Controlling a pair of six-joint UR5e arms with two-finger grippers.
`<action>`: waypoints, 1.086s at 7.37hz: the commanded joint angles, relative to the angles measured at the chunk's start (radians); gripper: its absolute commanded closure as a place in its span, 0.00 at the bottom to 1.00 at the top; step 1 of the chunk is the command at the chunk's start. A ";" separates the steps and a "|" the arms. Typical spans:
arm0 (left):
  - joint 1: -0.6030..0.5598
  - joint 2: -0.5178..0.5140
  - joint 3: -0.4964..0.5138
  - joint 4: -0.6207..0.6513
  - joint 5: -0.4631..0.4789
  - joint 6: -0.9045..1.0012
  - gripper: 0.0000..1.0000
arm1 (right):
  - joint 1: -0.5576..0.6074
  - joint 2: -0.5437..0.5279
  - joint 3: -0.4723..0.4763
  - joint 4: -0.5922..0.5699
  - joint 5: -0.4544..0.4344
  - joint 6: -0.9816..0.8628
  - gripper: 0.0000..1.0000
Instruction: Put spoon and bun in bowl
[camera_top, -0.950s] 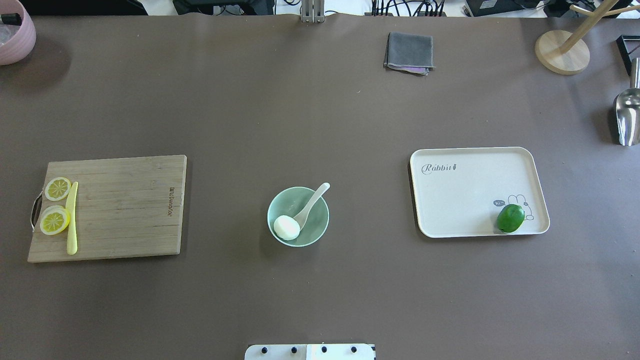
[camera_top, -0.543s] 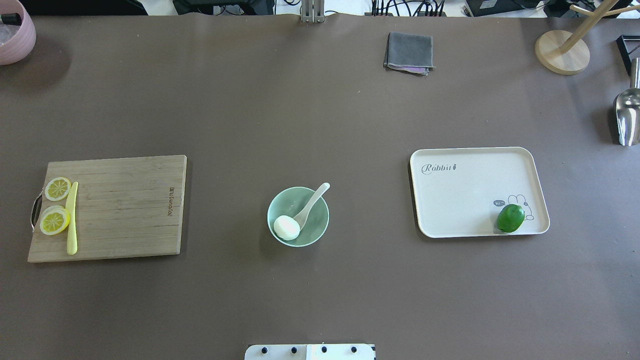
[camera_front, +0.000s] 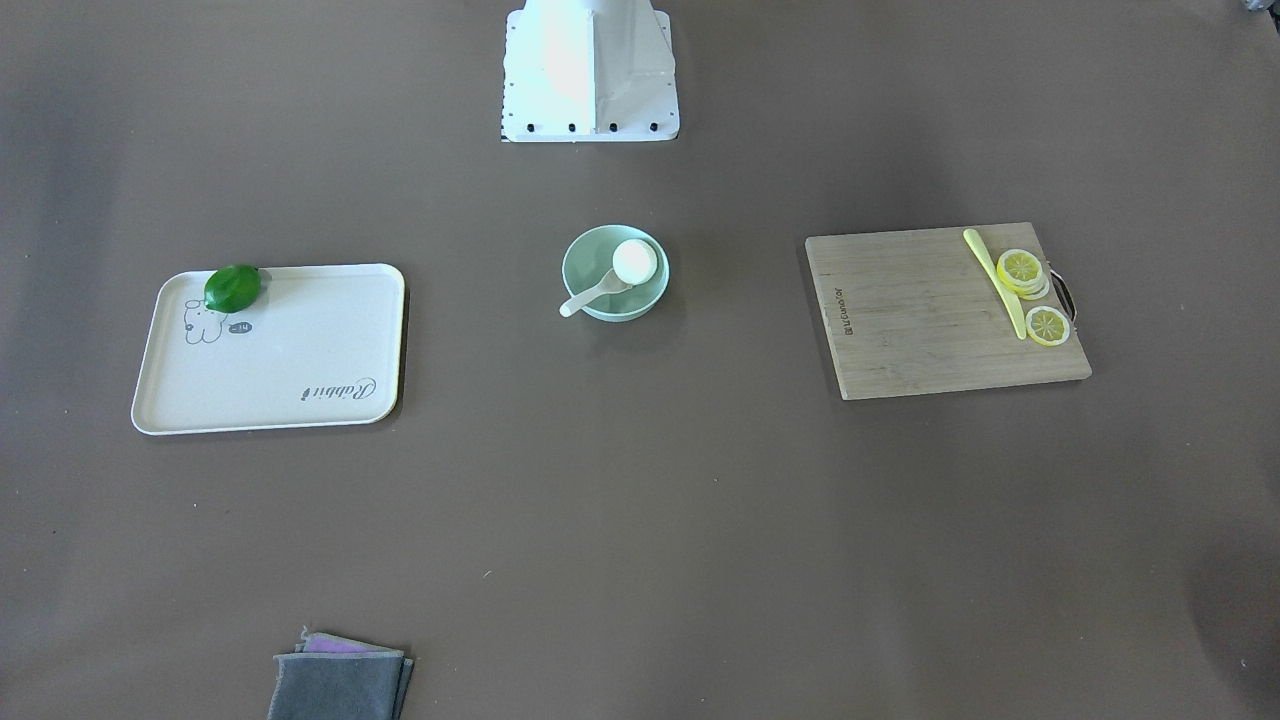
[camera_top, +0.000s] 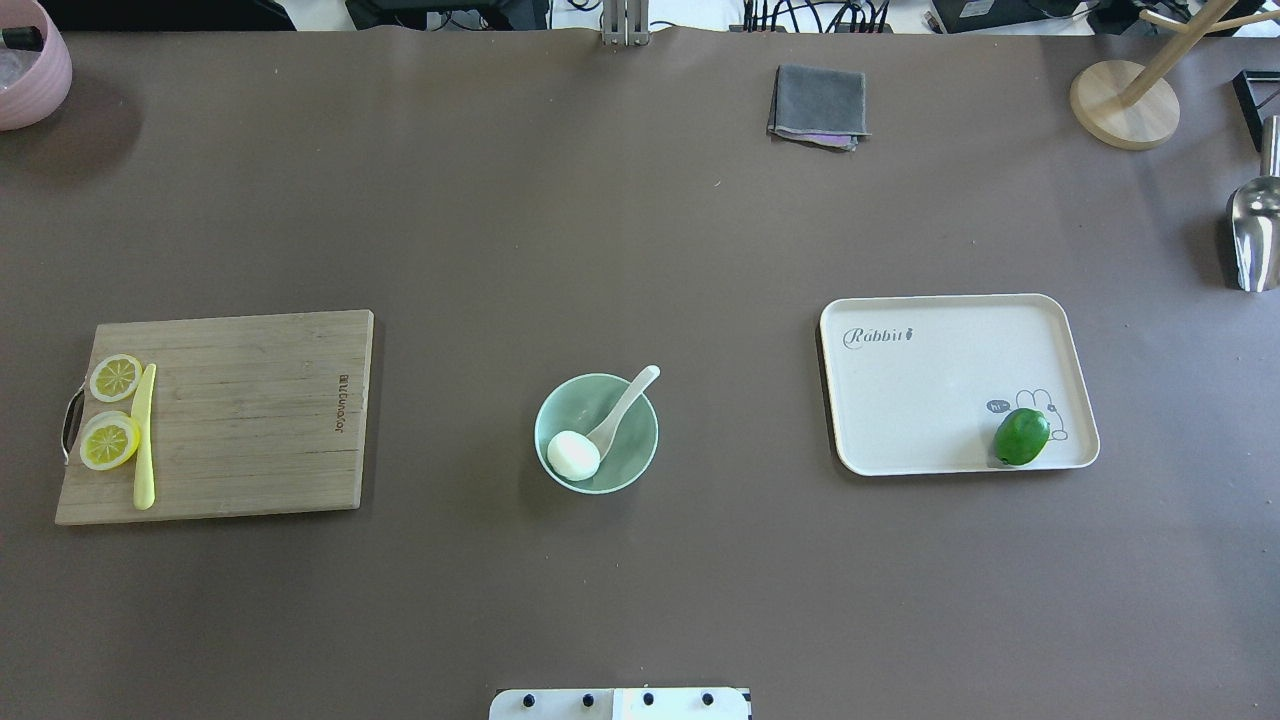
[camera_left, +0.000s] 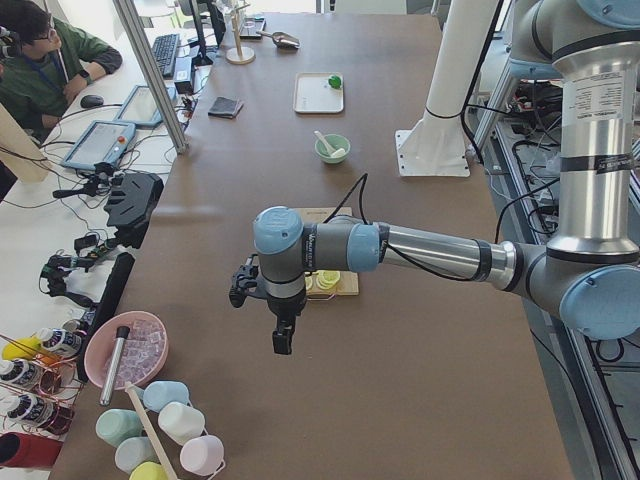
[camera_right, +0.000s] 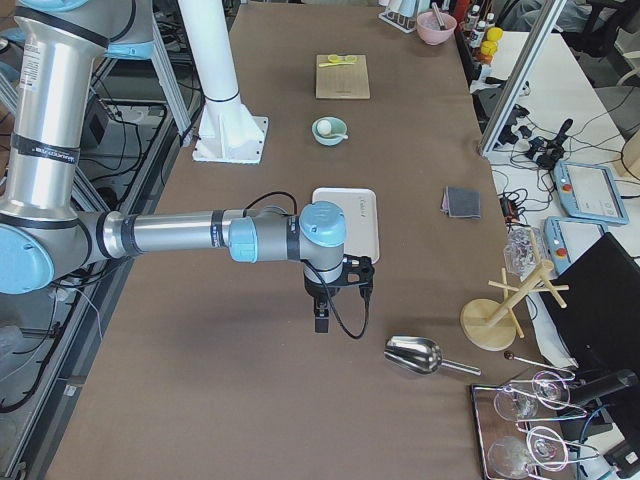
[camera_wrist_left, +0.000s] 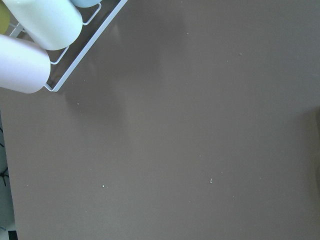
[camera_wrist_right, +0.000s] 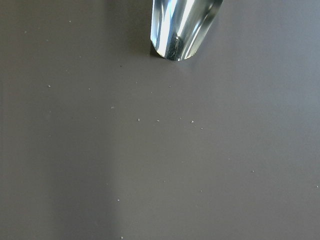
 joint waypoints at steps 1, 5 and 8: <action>0.000 0.003 -0.004 0.000 -0.001 0.001 0.02 | 0.000 0.000 0.000 -0.001 0.000 0.000 0.00; 0.000 0.007 -0.006 -0.001 -0.003 0.001 0.02 | -0.003 0.002 -0.005 0.000 0.000 -0.002 0.00; 0.000 0.007 -0.012 -0.001 -0.003 0.001 0.02 | -0.003 0.002 -0.008 0.011 0.000 -0.002 0.00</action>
